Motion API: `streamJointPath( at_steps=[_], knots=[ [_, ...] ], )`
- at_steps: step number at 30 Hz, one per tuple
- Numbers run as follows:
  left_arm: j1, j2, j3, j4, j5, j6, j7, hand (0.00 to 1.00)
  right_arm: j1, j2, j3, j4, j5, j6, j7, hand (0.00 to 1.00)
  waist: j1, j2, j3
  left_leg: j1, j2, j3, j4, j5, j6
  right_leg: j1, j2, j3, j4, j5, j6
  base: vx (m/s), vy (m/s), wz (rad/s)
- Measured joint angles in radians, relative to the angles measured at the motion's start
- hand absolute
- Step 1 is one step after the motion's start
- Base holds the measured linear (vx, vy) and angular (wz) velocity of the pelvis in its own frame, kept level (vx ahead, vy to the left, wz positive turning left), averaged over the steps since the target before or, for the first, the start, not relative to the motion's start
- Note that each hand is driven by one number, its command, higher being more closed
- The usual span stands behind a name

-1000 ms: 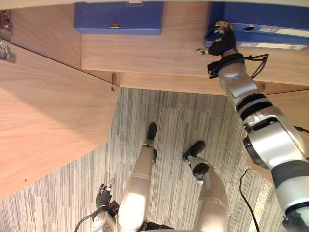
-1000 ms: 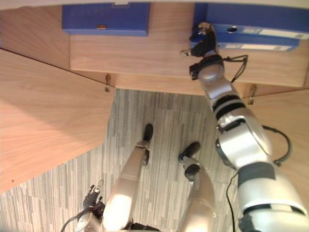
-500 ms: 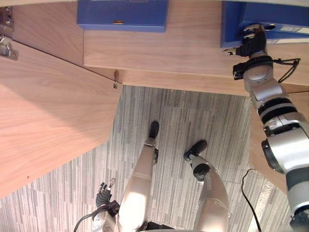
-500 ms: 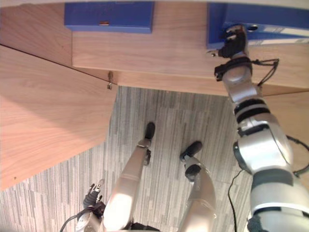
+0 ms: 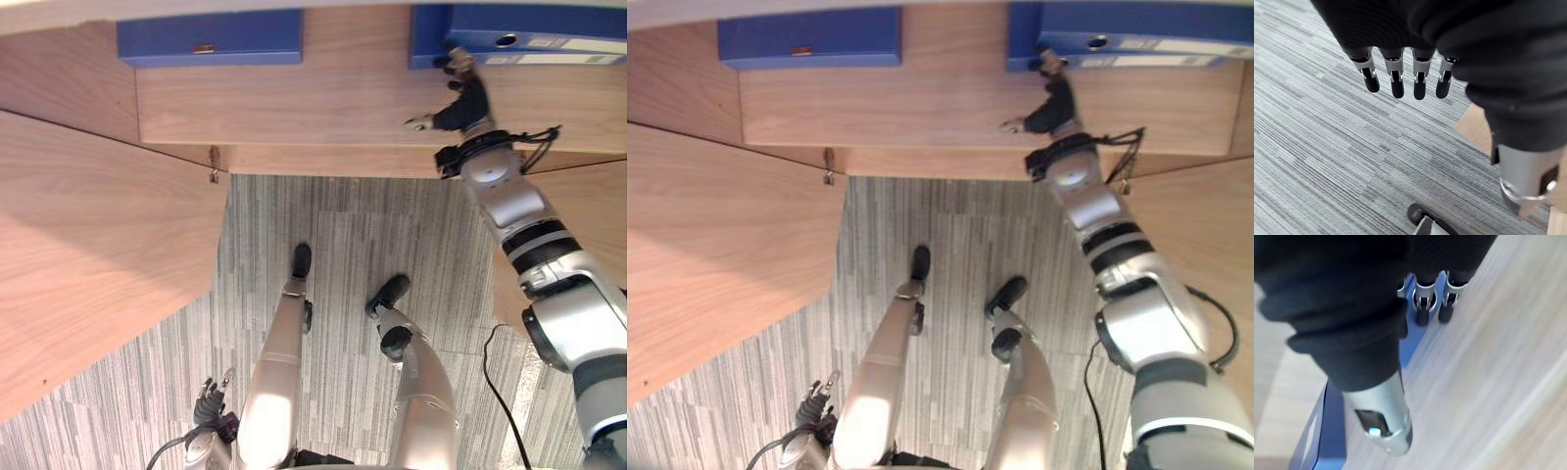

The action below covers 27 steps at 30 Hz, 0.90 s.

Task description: Walk over to the cabinet, pick up the folder, carry it to the office cabinet, place the folder inside the office cabinet, then close the office cabinet door

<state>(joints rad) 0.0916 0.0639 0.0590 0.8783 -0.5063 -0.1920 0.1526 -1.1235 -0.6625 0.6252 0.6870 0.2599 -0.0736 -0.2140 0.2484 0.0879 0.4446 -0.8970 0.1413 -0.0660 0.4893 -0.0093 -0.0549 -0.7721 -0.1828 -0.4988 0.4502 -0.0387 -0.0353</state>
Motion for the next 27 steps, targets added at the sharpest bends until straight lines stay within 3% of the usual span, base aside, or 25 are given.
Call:
streamJointPath(
  at_steps=[3,9,16,19,21,23,27],
  knots=[
    [0.0,0.024,-0.015,0.045,0.003,0.005,-0.027,0.0,-0.02,-0.025,0.099,-0.027,0.005,-0.036,0.076,0.0,-0.007,-0.014,0.006,0.011,0.004,-0.001,-0.027,0.011,-0.008,0.005,0.014,0.001,-0.016,0.003,-0.001,0.07,-0.022,-0.01],
    [0.0,0.046,-0.026,0.077,0.015,0.007,-0.047,0.0,-0.043,-0.096,0.243,-0.1,-0.005,-0.037,0.173,0.0,-0.018,-0.035,0.01,0.024,0.01,-0.003,-0.04,0.016,-0.011,0.015,0.025,0.007,-0.024,0.005,-0.003,0.07,-0.011,0.0],
    [0.001,0.089,-0.033,0.096,0.048,0.01,-0.065,0.0,-0.001,-0.107,0.269,-0.172,-0.005,-0.035,0.262,0.0,-0.02,-0.06,0.007,0.031,0.01,-0.005,-0.047,0.018,-0.013,0.022,0.032,0.008,-0.027,0.004,-0.003,0.05,0.001,0.02],
    [0.001,0.096,-0.036,0.098,0.049,0.009,-0.065,0.0,0.028,-0.031,0.137,-0.101,0.009,-0.04,0.241,0.0,-0.015,-0.06,0.007,0.03,0.01,-0.005,-0.047,0.019,-0.013,0.021,0.032,0.009,-0.027,0.005,-0.003,0.05,0.008,-0.02],
    [0.0,0.099,-0.04,0.098,0.05,0.007,-0.061,0.0,0.025,0.072,-0.006,0.028,0.067,-0.048,0.186,0.0,0.001,-0.059,0.007,0.028,0.014,-0.005,-0.046,0.02,-0.014,0.018,0.033,0.011,-0.027,0.005,-0.003,0.06,0.008,-0.05],
    [-0.013,0.096,-0.041,0.108,0.049,0.005,-0.051,0.0,0.001,0.149,-0.125,0.146,0.118,-0.048,0.107,0.0,0.036,-0.056,0.009,0.025,0.019,-0.007,-0.046,0.02,-0.015,0.014,0.037,0.011,-0.027,0.005,-0.003,0.06,-0.002,-0.02],
    [-0.037,0.051,0.001,0.112,0.046,0.005,-0.025,0.0,-0.058,0.231,-0.251,0.232,0.154,-0.059,0.001,0.0,0.071,-0.033,0.016,0.016,0.015,-0.013,-0.046,0.025,-0.018,0.003,0.031,0.011,-0.018,0.004,-0.003,0.05,0.008,0.03]
  ],
)
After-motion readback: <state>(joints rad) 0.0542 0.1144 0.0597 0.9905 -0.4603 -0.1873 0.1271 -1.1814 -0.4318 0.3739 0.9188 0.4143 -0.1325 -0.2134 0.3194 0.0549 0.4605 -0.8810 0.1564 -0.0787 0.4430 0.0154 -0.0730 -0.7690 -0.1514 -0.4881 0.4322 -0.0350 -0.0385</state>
